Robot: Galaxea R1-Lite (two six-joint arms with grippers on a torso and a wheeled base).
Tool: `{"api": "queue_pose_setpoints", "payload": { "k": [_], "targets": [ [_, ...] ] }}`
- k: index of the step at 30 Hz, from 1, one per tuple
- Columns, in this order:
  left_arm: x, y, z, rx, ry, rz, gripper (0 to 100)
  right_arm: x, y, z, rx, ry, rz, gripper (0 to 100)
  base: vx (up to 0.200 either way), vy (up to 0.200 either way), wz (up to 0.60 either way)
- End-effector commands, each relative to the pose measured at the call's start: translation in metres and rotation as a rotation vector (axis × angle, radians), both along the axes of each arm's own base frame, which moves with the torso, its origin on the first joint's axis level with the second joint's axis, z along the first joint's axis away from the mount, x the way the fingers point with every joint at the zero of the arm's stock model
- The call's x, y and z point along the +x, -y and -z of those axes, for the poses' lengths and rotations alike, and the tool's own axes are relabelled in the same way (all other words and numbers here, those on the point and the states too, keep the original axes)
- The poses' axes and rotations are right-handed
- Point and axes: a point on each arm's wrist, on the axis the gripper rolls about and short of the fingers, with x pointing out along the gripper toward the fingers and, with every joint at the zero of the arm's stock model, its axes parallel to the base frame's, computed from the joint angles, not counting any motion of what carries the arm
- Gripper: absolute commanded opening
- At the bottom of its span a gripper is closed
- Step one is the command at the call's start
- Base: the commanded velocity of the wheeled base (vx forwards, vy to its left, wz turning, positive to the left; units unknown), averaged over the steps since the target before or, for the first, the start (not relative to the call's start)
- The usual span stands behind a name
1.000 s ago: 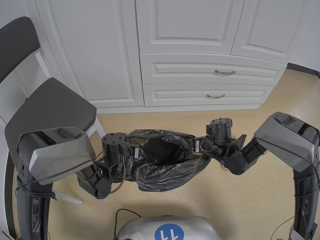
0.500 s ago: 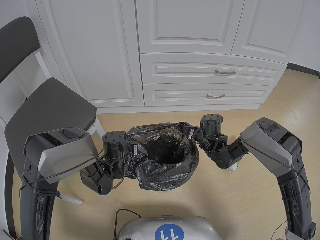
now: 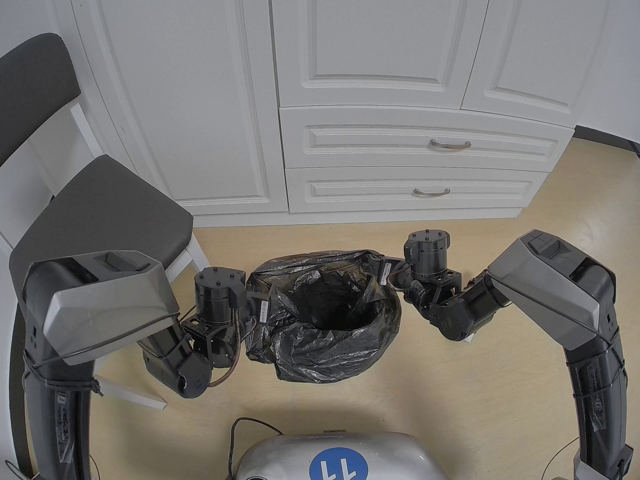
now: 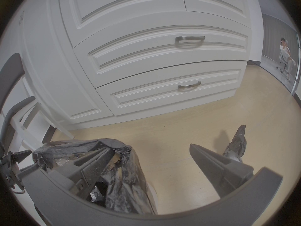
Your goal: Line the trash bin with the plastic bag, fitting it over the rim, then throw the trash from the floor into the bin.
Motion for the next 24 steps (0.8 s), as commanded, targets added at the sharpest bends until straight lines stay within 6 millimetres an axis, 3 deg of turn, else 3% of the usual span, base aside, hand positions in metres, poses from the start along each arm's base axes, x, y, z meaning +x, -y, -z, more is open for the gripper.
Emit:
{"api": "queue_pose_setpoints", "payload": {
  "k": [1, 7, 18, 24],
  "targets": [
    [-0.026, -0.007, -0.04, -0.002, -0.038, 0.055, 100, -0.019, 0.007, -0.028, -0.033, 0.012, -0.024, 100, 0.0, 0.0, 0.0],
    [-0.014, -0.012, -0.039, -0.04, -0.085, 0.017, 100, -0.016, 0.026, -0.025, -0.063, -0.021, -0.051, 100, 0.0, 0.0, 0.0],
    [0.026, -0.025, 0.023, -0.004, -0.181, -0.065, 100, -0.003, 0.03, 0.014, -0.102, -0.162, -0.06, 100, 0.0, 0.0, 0.0],
    [0.039, -0.021, 0.028, -0.044, -0.159, -0.079, 100, 0.006, 0.038, 0.02, -0.1, -0.163, -0.037, 100, 0.0, 0.0, 0.0]
  ]
}}
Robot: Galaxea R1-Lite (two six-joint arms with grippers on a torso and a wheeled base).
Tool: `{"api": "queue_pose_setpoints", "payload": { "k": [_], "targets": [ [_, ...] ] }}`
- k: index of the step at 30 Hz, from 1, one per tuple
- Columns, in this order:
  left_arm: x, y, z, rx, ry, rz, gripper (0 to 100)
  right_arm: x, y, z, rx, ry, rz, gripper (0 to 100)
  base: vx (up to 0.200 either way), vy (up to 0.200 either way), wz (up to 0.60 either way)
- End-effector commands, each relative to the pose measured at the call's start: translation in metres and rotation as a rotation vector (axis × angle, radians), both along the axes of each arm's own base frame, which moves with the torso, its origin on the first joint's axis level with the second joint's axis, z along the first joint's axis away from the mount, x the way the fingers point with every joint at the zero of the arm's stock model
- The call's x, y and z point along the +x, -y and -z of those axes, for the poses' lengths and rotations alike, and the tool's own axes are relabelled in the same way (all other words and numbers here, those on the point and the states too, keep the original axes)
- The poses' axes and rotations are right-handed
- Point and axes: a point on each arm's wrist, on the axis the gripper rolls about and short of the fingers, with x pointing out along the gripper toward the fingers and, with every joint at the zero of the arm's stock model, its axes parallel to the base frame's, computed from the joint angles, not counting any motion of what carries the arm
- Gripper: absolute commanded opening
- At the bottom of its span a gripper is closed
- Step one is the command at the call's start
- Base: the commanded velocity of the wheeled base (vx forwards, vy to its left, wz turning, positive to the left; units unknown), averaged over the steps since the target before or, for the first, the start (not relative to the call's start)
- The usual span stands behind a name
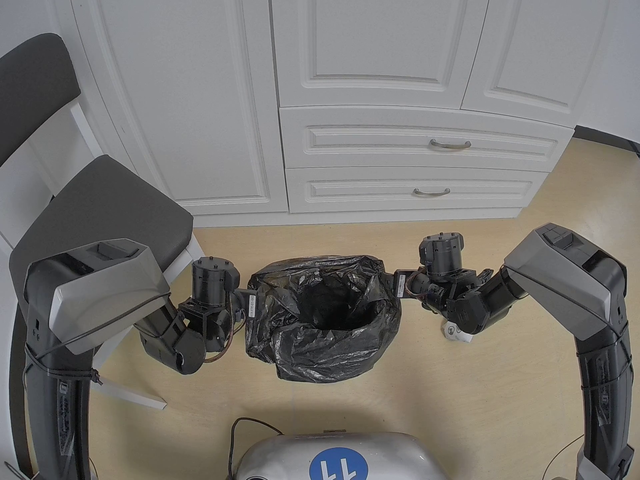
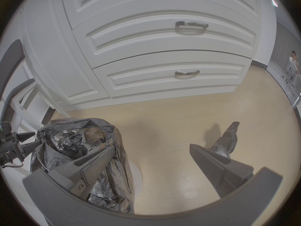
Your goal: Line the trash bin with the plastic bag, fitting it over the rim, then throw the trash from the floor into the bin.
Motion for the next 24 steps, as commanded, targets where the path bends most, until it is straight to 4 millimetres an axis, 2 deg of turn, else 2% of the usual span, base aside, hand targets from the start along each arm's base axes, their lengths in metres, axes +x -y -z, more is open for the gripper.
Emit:
{"api": "queue_pose_setpoints", "payload": {
  "k": [1, 6, 11, 17, 24],
  "targets": [
    [0.012, 0.002, 0.017, -0.025, -0.005, -0.024, 100, 0.01, 0.009, 0.012, -0.004, -0.009, 0.027, 100, 0.0, 0.0, 0.0],
    [0.028, 0.008, 0.021, -0.078, 0.039, -0.083, 100, 0.016, 0.014, 0.011, 0.001, 0.002, 0.041, 100, 0.0, 0.0, 0.0],
    [0.033, 0.01, 0.029, -0.079, 0.044, -0.092, 100, 0.021, 0.013, 0.017, 0.008, 0.007, 0.042, 100, 0.0, 0.0, 0.0],
    [0.051, 0.016, 0.039, -0.134, 0.094, -0.159, 100, 0.033, 0.011, 0.026, 0.058, 0.023, 0.068, 100, 0.0, 0.0, 0.0],
    [0.052, 0.016, 0.045, -0.123, 0.085, -0.169, 100, 0.037, 0.01, 0.036, 0.052, 0.012, 0.074, 100, 0.0, 0.0, 0.0]
  ]
}}
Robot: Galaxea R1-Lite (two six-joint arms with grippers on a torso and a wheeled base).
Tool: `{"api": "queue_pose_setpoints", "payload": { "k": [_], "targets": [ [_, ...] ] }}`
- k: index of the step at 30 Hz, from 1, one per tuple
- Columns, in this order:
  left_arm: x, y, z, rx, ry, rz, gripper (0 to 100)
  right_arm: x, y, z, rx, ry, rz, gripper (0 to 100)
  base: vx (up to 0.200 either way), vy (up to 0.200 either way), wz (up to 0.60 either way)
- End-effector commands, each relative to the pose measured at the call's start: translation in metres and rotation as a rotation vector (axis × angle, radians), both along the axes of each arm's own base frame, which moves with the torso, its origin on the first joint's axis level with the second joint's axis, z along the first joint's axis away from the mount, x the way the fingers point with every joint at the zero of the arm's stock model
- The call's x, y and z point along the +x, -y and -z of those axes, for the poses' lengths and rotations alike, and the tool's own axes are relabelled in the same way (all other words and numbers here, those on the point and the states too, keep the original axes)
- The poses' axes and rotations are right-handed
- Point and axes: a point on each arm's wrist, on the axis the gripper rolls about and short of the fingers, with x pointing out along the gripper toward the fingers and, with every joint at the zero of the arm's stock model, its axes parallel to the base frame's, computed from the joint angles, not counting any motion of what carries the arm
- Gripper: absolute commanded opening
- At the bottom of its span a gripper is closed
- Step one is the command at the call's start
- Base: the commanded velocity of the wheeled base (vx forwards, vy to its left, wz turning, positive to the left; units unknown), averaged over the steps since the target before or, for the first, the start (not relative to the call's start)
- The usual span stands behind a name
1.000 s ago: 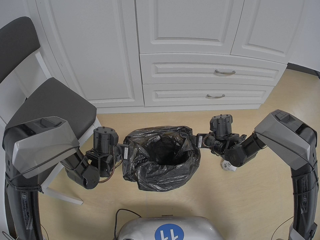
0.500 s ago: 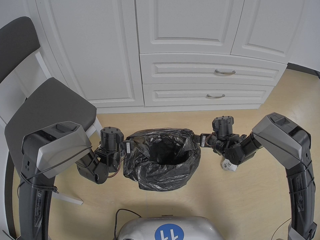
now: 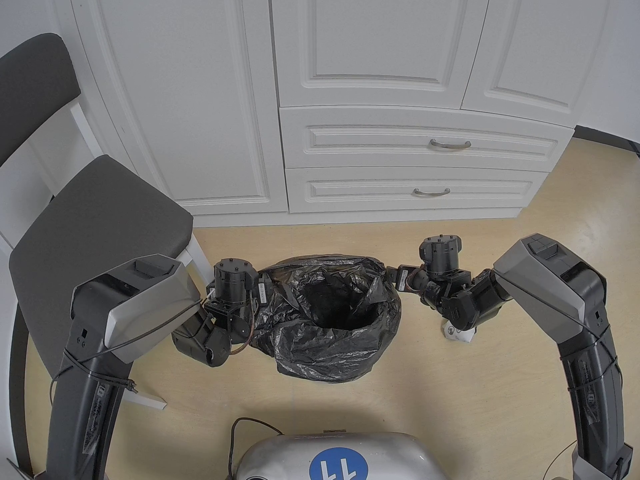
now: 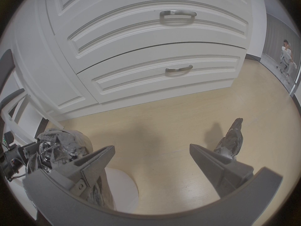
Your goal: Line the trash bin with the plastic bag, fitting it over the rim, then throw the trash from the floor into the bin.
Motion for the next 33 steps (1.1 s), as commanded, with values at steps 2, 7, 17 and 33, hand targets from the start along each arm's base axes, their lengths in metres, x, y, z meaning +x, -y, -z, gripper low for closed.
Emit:
{"api": "queue_pose_setpoints", "payload": {
  "k": [2, 7, 17, 33],
  "targets": [
    [0.001, 0.0, 0.011, 0.01, -0.021, -0.002, 100, 0.002, 0.002, 0.012, -0.008, -0.022, 0.005, 100, 0.0, 0.0, 0.0],
    [-0.002, -0.002, 0.019, 0.031, -0.063, -0.007, 100, 0.002, 0.003, 0.015, -0.014, -0.032, 0.007, 100, 0.0, 0.0, 0.0],
    [-0.007, -0.003, 0.008, 0.037, -0.09, -0.011, 100, 0.001, 0.008, -0.009, 0.005, -0.011, 0.022, 100, 0.0, 0.0, 0.0],
    [-0.006, 0.008, -0.003, -0.015, 0.029, 0.01, 100, -0.024, -0.004, -0.044, 0.078, 0.016, -0.032, 100, 0.0, 0.0, 0.0]
  ]
}}
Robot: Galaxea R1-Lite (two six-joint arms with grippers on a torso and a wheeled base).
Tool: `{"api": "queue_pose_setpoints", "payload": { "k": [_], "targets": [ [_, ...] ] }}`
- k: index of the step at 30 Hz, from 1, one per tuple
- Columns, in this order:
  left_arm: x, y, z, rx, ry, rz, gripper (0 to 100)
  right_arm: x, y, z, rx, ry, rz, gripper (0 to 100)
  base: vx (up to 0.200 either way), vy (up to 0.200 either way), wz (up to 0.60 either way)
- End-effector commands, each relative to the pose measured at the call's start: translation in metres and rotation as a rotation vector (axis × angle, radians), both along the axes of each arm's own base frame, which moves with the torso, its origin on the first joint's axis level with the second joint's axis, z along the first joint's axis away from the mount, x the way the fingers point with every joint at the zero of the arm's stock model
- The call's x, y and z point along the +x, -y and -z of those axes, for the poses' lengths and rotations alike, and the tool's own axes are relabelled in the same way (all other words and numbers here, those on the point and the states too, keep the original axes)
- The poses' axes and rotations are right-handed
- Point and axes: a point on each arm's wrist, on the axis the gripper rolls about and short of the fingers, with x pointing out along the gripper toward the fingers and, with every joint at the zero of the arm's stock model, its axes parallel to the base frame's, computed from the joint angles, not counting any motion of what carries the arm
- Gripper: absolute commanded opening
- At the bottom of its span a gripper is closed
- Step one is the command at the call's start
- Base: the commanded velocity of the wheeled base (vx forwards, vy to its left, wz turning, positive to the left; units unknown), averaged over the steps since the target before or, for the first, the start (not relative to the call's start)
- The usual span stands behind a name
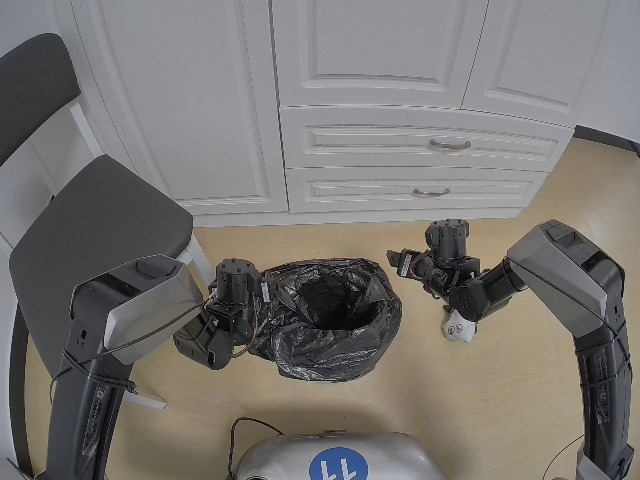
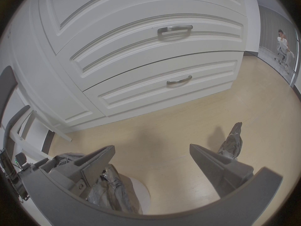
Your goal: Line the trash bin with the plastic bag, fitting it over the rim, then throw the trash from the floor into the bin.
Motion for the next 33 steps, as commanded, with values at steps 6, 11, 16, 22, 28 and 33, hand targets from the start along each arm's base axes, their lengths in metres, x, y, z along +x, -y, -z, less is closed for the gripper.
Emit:
{"api": "queue_pose_setpoints", "payload": {
  "k": [6, 11, 16, 22, 28, 33],
  "targets": [
    [0.0, 0.001, 0.001, -0.002, 0.001, 0.002, 100, -0.029, -0.009, -0.007, 0.02, -0.072, -0.155, 100, 0.0, 0.0, 0.0],
    [0.001, 0.001, 0.001, -0.003, 0.005, 0.003, 100, -0.032, -0.018, 0.011, 0.008, -0.109, -0.175, 100, 0.0, 0.0, 0.0],
    [0.001, 0.001, 0.001, -0.005, 0.007, 0.002, 100, -0.029, -0.023, 0.032, -0.005, -0.136, -0.178, 100, 0.0, 0.0, 0.0],
    [0.002, 0.001, 0.0, -0.007, 0.013, 0.001, 100, -0.007, -0.012, 0.034, 0.01, -0.1, -0.122, 100, 0.0, 0.0, 0.0],
    [0.004, 0.001, 0.0, -0.01, 0.018, -0.001, 100, 0.0, -0.008, 0.043, 0.011, -0.103, -0.108, 100, 0.0, 0.0, 0.0],
    [0.01, 0.001, 0.009, -0.017, 0.02, -0.009, 100, 0.007, -0.007, 0.06, 0.002, -0.112, -0.087, 100, 0.0, 0.0, 0.0]
  ]
}}
